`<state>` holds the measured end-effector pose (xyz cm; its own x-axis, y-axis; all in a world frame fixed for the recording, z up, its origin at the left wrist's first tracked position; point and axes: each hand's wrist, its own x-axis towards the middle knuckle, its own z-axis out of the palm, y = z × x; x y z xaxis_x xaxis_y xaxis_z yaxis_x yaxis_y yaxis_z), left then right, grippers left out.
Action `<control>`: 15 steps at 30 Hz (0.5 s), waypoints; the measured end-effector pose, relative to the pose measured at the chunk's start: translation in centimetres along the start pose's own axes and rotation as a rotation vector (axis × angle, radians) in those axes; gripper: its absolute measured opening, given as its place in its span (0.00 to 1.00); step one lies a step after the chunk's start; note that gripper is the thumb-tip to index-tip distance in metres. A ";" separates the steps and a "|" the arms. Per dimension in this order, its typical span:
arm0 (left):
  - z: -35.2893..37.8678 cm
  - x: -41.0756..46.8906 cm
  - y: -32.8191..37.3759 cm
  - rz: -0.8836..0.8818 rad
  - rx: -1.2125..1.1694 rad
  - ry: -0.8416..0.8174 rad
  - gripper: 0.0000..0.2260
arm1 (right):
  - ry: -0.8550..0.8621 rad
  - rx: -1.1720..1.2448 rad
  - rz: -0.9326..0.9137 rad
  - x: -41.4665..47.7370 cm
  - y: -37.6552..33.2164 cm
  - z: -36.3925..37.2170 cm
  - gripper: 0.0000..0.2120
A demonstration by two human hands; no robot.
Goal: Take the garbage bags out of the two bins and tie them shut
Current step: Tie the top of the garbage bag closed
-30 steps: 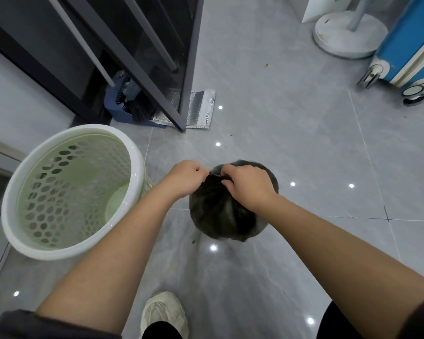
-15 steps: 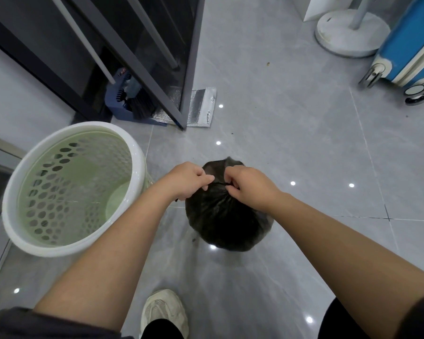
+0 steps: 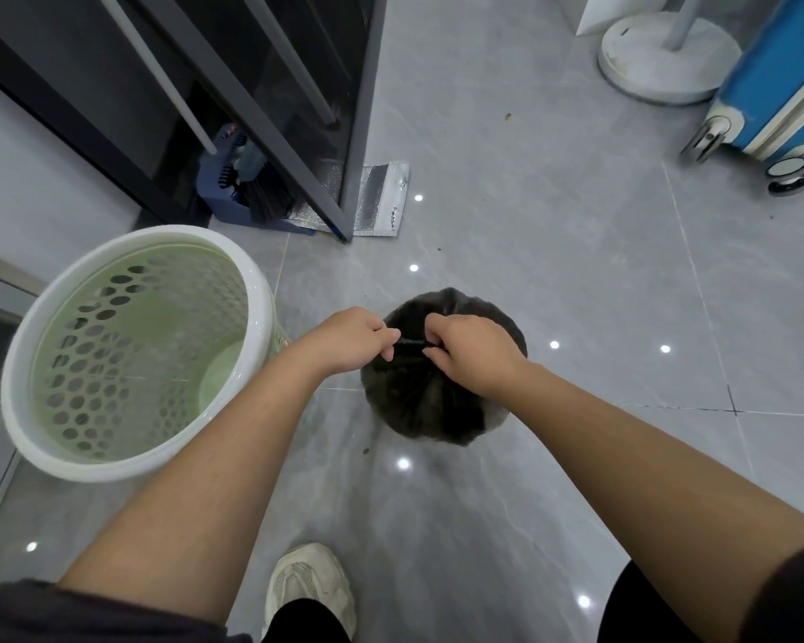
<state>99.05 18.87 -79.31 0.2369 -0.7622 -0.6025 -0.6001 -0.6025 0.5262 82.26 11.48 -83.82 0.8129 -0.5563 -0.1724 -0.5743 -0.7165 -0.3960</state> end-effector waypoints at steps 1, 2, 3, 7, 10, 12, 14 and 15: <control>0.0 -0.1 0.0 0.001 0.004 -0.009 0.16 | 0.004 0.014 0.010 0.0 -0.1 0.0 0.06; 0.0 -0.1 0.0 0.002 0.009 -0.012 0.16 | 0.011 0.013 0.019 0.1 -0.2 -0.1 0.06; -0.1 -0.1 0.0 0.001 0.013 -0.007 0.16 | 0.024 0.009 0.024 0.2 -0.1 -0.1 0.08; 0.0 0.1 -0.3 0.000 0.012 0.029 0.16 | 0.040 0.052 -0.018 0.3 0.8 0.2 0.10; 0.1 0.2 -0.5 -0.015 0.010 0.055 0.16 | -0.058 0.100 -0.096 0.0 1.1 0.1 0.07; 0.2 0.3 -0.6 -0.024 0.003 0.065 0.17 | -0.102 0.152 -0.099 -0.1 1.1 -0.2 0.07; 0.3 0.3 -0.5 -0.030 -0.024 0.061 0.18 | -0.097 0.173 -0.083 -0.2 0.9 -0.2 0.09; 0.4 0.3 -0.5 -0.033 -0.037 0.057 0.18 | -0.095 0.172 -0.076 -0.2 0.8 -0.2 0.08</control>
<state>99.12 19.01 -80.01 0.3000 -0.7535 -0.5851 -0.5628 -0.6350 0.5292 81.60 10.91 -83.89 0.8633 -0.4553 -0.2177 -0.4929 -0.6679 -0.5577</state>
